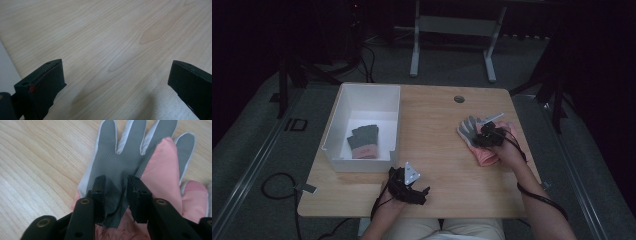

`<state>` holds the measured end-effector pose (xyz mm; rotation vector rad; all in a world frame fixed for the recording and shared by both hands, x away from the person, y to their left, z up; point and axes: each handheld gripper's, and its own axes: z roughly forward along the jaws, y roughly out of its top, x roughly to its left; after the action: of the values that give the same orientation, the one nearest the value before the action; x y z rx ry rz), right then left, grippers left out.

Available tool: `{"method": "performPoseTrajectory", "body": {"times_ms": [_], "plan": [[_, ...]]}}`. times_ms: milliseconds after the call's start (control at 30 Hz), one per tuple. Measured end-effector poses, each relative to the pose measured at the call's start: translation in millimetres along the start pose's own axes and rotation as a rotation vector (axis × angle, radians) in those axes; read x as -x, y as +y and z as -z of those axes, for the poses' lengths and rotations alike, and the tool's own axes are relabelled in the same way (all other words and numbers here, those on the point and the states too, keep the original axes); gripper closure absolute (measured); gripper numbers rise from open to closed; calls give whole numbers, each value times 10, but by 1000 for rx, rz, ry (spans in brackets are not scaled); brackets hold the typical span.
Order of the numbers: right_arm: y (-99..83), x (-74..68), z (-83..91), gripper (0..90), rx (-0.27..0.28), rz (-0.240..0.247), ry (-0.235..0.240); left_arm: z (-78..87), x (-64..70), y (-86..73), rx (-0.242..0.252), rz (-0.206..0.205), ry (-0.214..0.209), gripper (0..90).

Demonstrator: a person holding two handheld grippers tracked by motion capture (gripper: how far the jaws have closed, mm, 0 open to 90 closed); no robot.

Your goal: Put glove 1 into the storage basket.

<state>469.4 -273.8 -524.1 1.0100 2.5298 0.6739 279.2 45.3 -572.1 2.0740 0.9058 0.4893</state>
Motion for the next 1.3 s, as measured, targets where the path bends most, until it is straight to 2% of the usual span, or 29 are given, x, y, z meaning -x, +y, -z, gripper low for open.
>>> {"method": "performPoseTrajectory", "body": {"times_ms": [67, 200, 367, 500, 567, 667, 800, 900, 1000, 1067, 1167, 1200, 1267, 1300], "plan": [[-4, -20, -23, 742, -7, 2, -7, -6, 10, -1, 3, -13, 1, 5], [1, -40, -67, 813, -28, -37, -2, -14, 36, 2, 7, -26, 1, 4], [-16, -21, -28, 873, 10, -150, 4, -7, 32, -2, 13, -19, 0, 5], [-17, -61, 148, 884, 84, -252, -12, -14, 30, -4, 7, -21, -2, 5], [-3, -103, 283, 885, 134, -318, 4, -22, 35, -6, 8, -22, -3, 5], [48, -219, 522, 885, 209, -383, 9, -32, 35, -11, 2, -30, 1, 5], [122, -409, 807, 885, 282, -446, -13, -25, 37, -11, 14, -20, -1, 4], [152, -567, 925, 885, 309, -476, -31, -25, 42, -9, 7, -30, 2, 5], [155, -727, 920, 885, 305, -475, -54, -15, 36, -7, 20, -20, -1, 5], [158, -810, 841, 885, 285, -474, -55, -9, 36, -7, 26, -15, -3, 4], [161, -862, 742, 885, 268, -479, -55, -8, 38, -8, 29, -16, -6, 5], [165, -902, 616, 885, 254, -494, -48, -13, 44, -9, 25, -15, -5, 5], [179, -933, 505, 886, 227, -491, -54, -11, 44, -8, 24, -20, -7, 5], [179, -933, 505, 886, 227, -491, -54, -11, 44, -8, 24, -20, -7, 5]]}}
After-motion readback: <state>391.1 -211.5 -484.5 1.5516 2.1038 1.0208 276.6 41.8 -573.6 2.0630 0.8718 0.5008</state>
